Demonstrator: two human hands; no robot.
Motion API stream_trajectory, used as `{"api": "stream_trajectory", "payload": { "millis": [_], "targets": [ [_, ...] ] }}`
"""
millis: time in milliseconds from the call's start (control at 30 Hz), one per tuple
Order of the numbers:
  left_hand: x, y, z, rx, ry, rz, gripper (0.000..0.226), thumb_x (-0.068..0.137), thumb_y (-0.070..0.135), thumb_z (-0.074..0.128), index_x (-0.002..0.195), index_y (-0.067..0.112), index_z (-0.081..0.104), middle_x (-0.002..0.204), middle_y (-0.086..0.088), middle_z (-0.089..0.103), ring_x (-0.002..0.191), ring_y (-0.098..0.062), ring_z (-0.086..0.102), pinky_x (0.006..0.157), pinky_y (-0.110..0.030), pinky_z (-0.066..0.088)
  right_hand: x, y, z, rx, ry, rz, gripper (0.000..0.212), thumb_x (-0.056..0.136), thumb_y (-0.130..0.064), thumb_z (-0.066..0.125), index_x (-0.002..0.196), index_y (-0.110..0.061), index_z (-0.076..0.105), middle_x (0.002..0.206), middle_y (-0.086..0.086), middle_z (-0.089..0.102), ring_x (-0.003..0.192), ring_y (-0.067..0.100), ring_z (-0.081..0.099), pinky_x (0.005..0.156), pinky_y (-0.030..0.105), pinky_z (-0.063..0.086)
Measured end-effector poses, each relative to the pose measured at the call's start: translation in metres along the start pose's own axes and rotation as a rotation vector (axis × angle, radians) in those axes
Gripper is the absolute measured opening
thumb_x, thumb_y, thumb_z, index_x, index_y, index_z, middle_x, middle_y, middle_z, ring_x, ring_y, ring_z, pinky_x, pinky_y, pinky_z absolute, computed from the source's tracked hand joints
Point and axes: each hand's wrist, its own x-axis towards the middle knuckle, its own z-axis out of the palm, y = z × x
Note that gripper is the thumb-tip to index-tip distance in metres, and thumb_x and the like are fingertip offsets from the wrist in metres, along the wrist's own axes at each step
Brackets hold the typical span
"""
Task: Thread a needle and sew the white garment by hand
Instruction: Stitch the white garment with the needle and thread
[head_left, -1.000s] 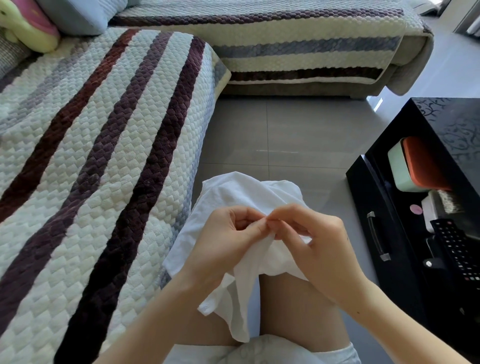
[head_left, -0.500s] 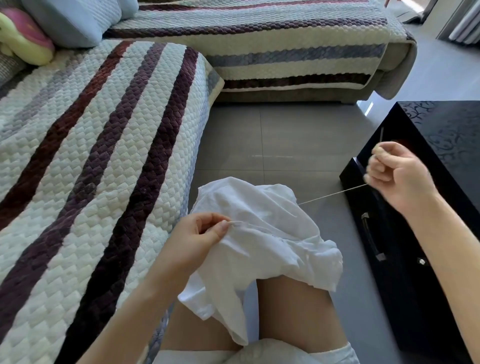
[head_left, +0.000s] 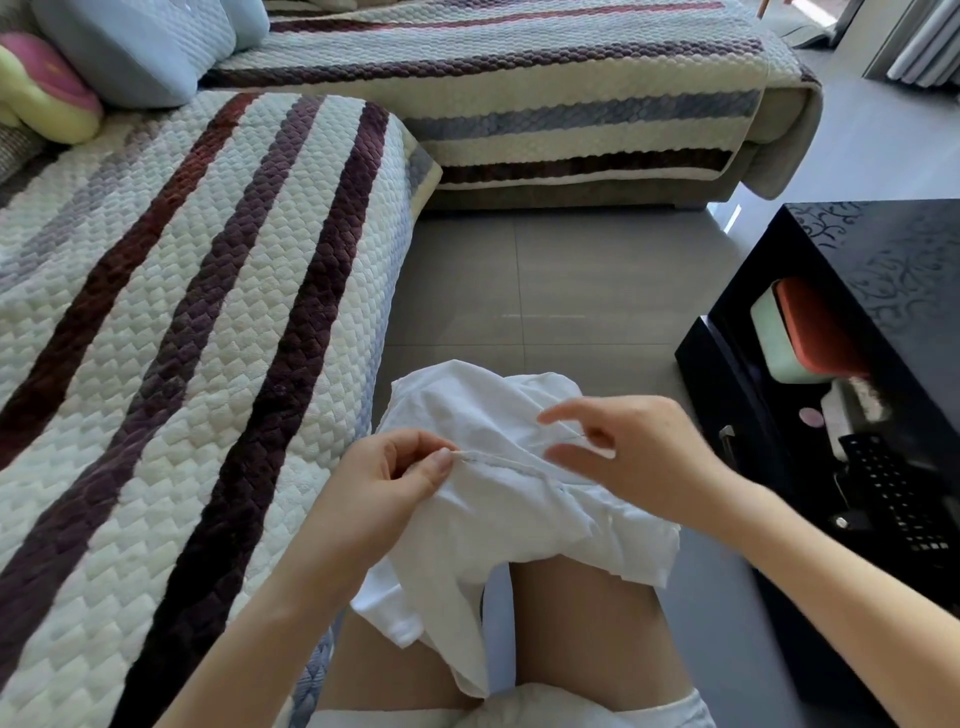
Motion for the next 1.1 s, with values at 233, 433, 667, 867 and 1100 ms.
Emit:
{"api": "stream_trajectory", "payload": {
  "millis": [233,433,667,867,1100],
  "targets": [
    [0.0,0.001,-0.001,0.043,0.013,0.036,0.015,0.091,0.012,0.06,0.083,0.017,0.071,0.066,0.012,0.065,0.066,0.004,0.058,0.062,-0.006,0.043,0.005,-0.007,-0.012,0.377,-0.114,0.083,0.012,0.079,-0.021,0.075,0.068,-0.02,0.071,0.059,0.002,0.062,0.056,0.006,0.048,0.058,0.024,0.04],
    [0.011,-0.005,0.0,0.114,0.063,-0.024,0.019,0.092,0.012,0.059,0.078,0.021,0.068,0.07,0.01,0.066,0.066,0.005,0.059,0.061,-0.006,0.042,0.027,-0.02,-0.102,1.125,0.393,0.071,0.015,0.074,-0.018,0.069,0.06,-0.018,0.072,0.05,-0.011,0.058,0.045,0.008,0.027,0.052,0.021,0.019],
    [0.02,-0.012,0.0,0.178,0.101,-0.079,0.022,0.092,0.01,0.058,0.075,0.019,0.067,0.076,-0.004,0.064,0.074,-0.014,0.056,0.069,-0.024,0.042,0.045,0.014,-0.115,1.317,0.692,0.171,0.021,0.085,-0.021,0.066,0.065,-0.017,0.069,0.042,-0.01,0.027,0.043,0.007,0.019,0.046,0.02,0.022],
    [0.015,-0.002,-0.003,-0.095,-0.076,-0.113,0.014,0.092,0.009,0.059,0.085,0.009,0.071,0.076,-0.003,0.068,0.075,-0.014,0.062,0.068,-0.022,0.047,0.022,-0.012,-0.082,0.583,0.098,0.035,0.009,0.071,-0.019,0.074,0.064,-0.024,0.074,0.06,-0.002,0.068,0.05,0.011,0.055,0.048,0.024,0.043],
    [0.006,0.011,-0.002,-0.176,-0.234,-0.052,0.017,0.074,0.027,0.06,0.077,0.024,0.076,0.074,0.003,0.067,0.072,-0.007,0.06,0.067,-0.018,0.046,-0.015,-0.044,-0.085,0.461,-0.359,-0.156,0.047,0.071,-0.067,0.066,0.049,-0.027,0.056,0.042,0.0,0.036,0.041,0.015,0.028,0.042,0.022,0.02]
  ]
}}
